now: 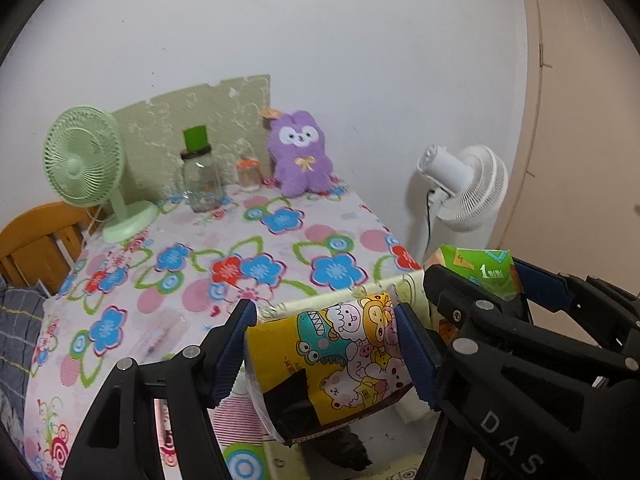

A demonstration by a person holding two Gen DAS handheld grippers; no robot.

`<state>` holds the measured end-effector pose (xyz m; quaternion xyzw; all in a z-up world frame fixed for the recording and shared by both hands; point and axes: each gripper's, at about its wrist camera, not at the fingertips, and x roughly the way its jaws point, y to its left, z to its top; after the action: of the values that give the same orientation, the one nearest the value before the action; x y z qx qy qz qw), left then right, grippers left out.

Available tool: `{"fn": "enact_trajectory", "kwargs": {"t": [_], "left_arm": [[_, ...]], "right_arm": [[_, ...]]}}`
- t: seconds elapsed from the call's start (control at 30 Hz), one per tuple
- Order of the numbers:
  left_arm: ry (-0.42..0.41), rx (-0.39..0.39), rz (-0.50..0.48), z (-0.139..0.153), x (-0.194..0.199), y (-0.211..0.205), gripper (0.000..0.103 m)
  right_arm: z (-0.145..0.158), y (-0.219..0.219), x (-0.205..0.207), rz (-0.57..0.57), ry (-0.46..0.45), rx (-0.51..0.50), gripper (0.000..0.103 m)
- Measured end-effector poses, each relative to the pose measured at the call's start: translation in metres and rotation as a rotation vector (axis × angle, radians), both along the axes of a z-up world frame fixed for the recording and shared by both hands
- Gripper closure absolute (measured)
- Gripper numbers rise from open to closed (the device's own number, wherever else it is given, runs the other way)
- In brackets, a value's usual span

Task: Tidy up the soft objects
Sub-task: 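Carry both items over the cartoon box and release them inside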

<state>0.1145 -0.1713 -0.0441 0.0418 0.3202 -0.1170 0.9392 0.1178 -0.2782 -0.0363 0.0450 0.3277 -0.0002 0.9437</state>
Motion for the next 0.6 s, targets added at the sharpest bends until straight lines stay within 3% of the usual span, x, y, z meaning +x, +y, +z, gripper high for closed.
{"fn": "enact_trajectory", "kwargs": {"t": [0.23, 0.4, 0.6], "left_arm": [[0.056, -0.002, -0.001, -0.012, 0.009, -0.006, 0.023], [0.065, 0.022, -0.003, -0.015, 0.011, -0.006, 0.005], [0.055, 0.084, -0.008, -0.018, 0.01, -0.009, 0.003]], "right_arm": [[-0.015, -0.01, 0.01, -0.011, 0.041, 0.006, 0.047], [-0.019, -0.011, 0.017, -0.003, 0.048, 0.01, 0.047], [-0.026, -0.002, 0.025, 0.013, 0.066, 0.004, 0.047]]}}
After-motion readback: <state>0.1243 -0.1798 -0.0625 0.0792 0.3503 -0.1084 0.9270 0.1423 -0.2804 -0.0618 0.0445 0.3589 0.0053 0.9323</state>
